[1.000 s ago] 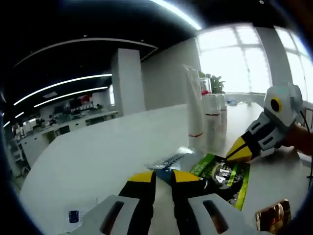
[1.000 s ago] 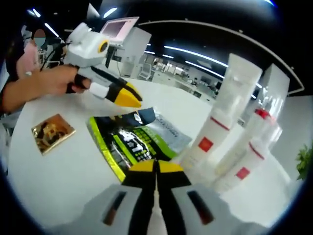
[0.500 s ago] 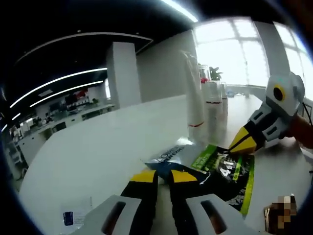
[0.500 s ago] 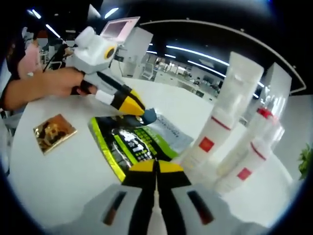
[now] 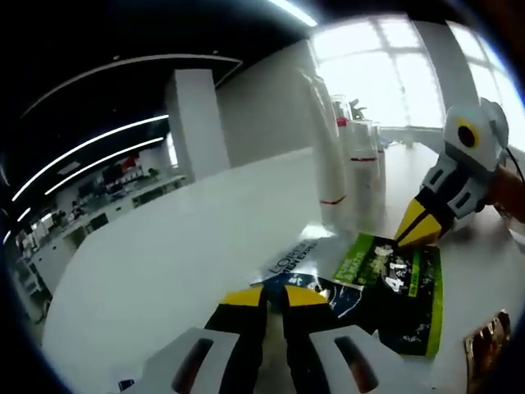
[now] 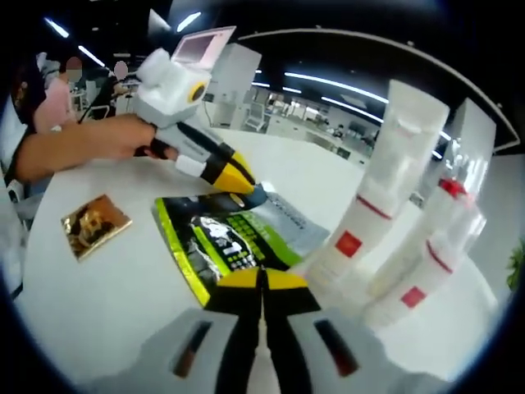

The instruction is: Arrange the skincare products in the storage area until every visible bottle or jar stands upright without overlapping.

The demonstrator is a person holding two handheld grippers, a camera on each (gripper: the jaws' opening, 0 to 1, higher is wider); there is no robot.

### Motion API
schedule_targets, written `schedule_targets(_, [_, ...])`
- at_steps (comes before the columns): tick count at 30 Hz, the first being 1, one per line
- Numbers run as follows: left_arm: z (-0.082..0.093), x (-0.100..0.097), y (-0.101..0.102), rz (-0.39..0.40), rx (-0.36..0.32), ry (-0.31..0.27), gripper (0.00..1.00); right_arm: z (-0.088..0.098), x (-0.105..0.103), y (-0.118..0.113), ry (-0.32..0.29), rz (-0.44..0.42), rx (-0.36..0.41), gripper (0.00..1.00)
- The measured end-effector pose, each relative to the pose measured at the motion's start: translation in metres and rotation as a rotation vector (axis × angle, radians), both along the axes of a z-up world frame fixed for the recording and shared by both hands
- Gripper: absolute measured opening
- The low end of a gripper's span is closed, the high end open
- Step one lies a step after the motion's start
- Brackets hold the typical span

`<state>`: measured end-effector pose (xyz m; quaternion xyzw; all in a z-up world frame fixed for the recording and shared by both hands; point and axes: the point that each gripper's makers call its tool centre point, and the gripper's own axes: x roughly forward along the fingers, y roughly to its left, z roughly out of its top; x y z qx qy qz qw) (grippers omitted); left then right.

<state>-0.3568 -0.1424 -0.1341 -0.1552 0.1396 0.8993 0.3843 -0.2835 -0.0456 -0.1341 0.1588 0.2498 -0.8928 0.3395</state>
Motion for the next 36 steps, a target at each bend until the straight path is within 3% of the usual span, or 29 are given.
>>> schedule_targets(10, [0.0,-0.009,0.005,-0.024,-0.048,0.009,0.06,-0.001,0.001,0.001,-0.029,0.0,-0.028,0.0])
schedule_targets(23, [-0.005,-0.023,0.0,-0.024,-0.024,-0.018,0.01,-0.001,-0.001,0.002,-0.085,-0.028,-0.109,0.0])
schedule_targets(36, [-0.005,-0.022,0.002,-0.028,-0.059,0.016,0.0,-0.002,-0.004,0.004,-0.119,-0.054,-0.149,0.0])
